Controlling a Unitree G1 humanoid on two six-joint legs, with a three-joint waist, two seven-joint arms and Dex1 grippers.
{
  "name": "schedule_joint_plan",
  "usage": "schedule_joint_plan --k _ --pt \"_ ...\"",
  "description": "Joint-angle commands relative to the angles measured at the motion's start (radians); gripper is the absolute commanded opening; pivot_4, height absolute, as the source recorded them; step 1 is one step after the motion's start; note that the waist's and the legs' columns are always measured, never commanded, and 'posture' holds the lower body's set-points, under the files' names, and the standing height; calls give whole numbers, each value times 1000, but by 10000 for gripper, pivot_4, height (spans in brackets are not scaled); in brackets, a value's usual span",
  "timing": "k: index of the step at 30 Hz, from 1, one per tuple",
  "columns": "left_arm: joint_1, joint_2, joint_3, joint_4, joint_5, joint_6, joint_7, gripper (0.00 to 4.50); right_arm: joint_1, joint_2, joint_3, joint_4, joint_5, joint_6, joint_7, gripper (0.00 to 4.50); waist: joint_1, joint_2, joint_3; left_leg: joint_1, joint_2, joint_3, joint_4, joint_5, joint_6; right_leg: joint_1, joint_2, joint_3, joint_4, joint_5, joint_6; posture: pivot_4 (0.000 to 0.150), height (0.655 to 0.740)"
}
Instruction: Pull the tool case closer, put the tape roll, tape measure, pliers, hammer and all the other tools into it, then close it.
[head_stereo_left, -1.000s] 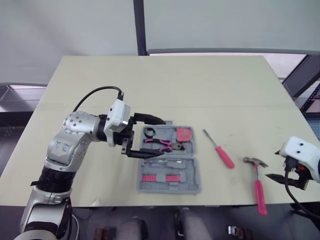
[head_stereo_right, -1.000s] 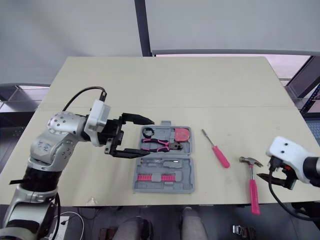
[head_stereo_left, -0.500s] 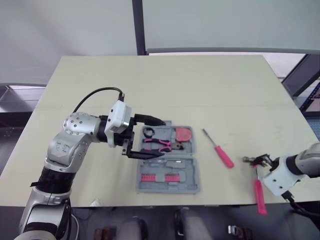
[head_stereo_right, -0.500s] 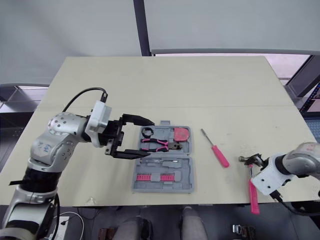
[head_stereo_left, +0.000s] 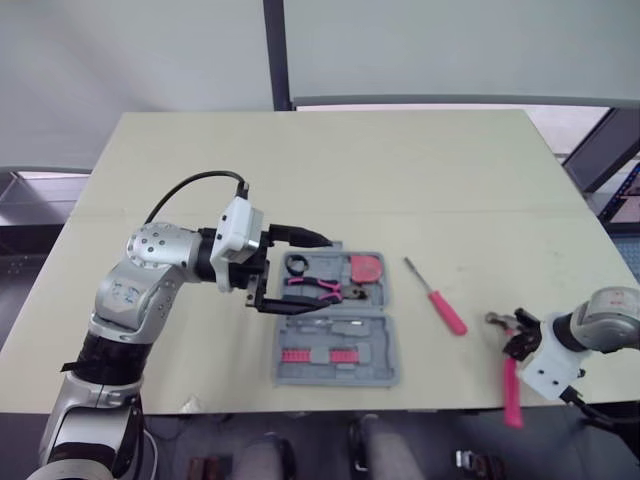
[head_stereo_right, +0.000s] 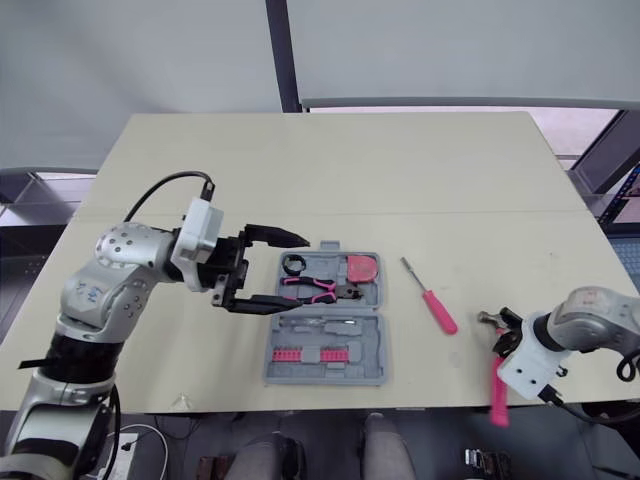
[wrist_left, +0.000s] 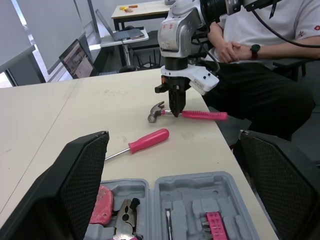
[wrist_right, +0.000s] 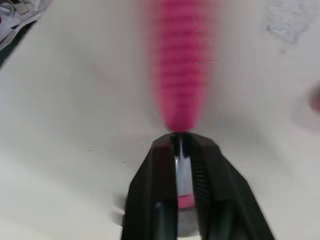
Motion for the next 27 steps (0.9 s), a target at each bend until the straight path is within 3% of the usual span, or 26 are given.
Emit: schedule_joint_plan --k 1,6,8,11,15,19,22,25,27 --pt "-9 6 18 -27 -4 -8 5 45000 -4 -51 -4 11 29 -26 18 291 1 0 0 0 0 0 0 0 0 0 0 0 0 0 0 1500 7400" --pt "-8 3 19 -22 -1 -15 7 45000 41 -102 -21 -7 121 -1 75 291 0 0 0 0 0 0 0 0 0 0 0 0 0 0 0 1500 7400" --pt "-6 1 18 -20 0 -19 8 45000 80 -126 -38 -33 213 46 115 291 0 0 0 0 0 0 0 0 0 0 0 0 0 0 0 1500 7400" --pt "-1 -2 16 -21 2 -23 8 45000 205 -165 -108 -137 462 266 208 291 1 0 0 0 0 0 0 0 0 0 0 0 0 0 0 1500 7400" --pt "9 -4 15 -25 3 -30 8 45000 423 -188 -294 -390 729 835 257 291 3 0 0 0 0 -1 1 0 0 0 0 1 1 0 0 1500 7400" --pt "28 -8 15 -34 3 -35 11 45000 555 -132 -510 -697 996 1631 194 291 4 1 0 0 0 -2 0 0 0 0 0 1 2 0 0 1500 7400" --pt "37 -9 12 -35 5 -40 10 45000 463 -5 -621 -792 1151 2121 68 291 3 -1 -1 -1 1 -3 0 -1 0 0 0 0 1 0 -1 1500 7400" --pt "35 -14 6 -28 7 -48 6 45000 284 195 -690 -760 1129 2520 -115 291 4 -1 -1 -2 1 -4 1 -1 -1 0 0 0 1 1 -1 1500 7400" --pt "33 -17 4 -27 9 -51 4 45000 219 272 -714 -744 1106 2649 -191 291 4 0 -1 -3 0 -4 1 -1 -1 -2 0 0 1 1 -1 1500 7400"
